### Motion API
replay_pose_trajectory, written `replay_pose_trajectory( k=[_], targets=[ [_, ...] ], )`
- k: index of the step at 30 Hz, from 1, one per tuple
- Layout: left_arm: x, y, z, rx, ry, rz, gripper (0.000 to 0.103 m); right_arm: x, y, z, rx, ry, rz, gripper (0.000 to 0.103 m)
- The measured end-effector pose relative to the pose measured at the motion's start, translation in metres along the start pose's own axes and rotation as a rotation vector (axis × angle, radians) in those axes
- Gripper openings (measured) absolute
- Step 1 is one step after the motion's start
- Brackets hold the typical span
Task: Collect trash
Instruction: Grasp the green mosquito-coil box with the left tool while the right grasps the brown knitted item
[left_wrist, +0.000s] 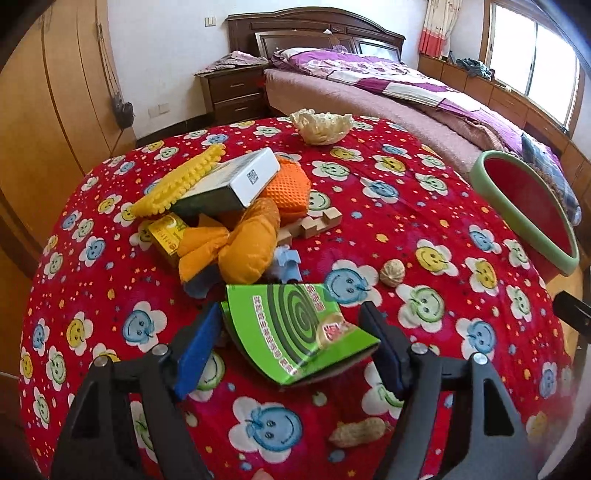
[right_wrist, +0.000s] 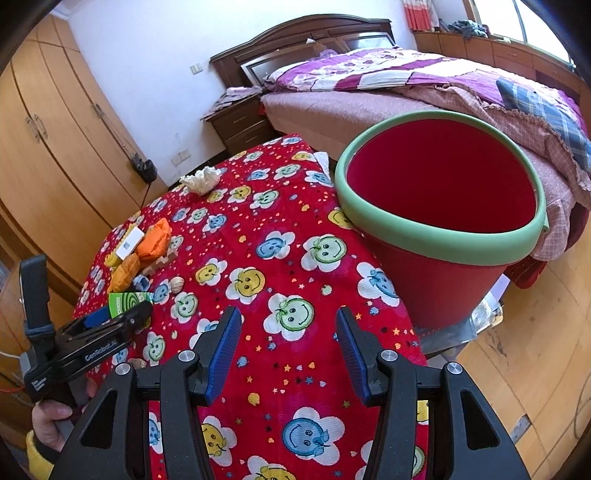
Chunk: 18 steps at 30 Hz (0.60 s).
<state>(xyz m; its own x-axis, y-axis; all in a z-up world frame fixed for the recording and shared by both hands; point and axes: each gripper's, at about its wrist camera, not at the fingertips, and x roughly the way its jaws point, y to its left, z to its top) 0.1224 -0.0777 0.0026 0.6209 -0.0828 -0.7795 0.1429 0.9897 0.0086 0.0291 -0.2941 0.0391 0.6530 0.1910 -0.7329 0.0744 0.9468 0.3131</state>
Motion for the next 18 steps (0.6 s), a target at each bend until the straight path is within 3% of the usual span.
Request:
replay_pose_trajectory(
  k=[6, 12, 18],
  targets=[
    [-0.001, -0.005, -0.002, 0.029, -0.020, 0.025, 0.069, 0.002, 0.000, -0.001, 0.002, 0.009, 0.005, 0.055],
    [-0.014, 0.001, -0.004, 0.000, -0.034, -0.034, 0.068, 0.002, 0.001, -0.001, -0.002, 0.008, 0.008, 0.055],
    [-0.038, 0.015, 0.002, -0.041, -0.088, -0.040, 0.068, -0.002, 0.012, 0.005, -0.024, 0.000, 0.017, 0.055]
  ],
)
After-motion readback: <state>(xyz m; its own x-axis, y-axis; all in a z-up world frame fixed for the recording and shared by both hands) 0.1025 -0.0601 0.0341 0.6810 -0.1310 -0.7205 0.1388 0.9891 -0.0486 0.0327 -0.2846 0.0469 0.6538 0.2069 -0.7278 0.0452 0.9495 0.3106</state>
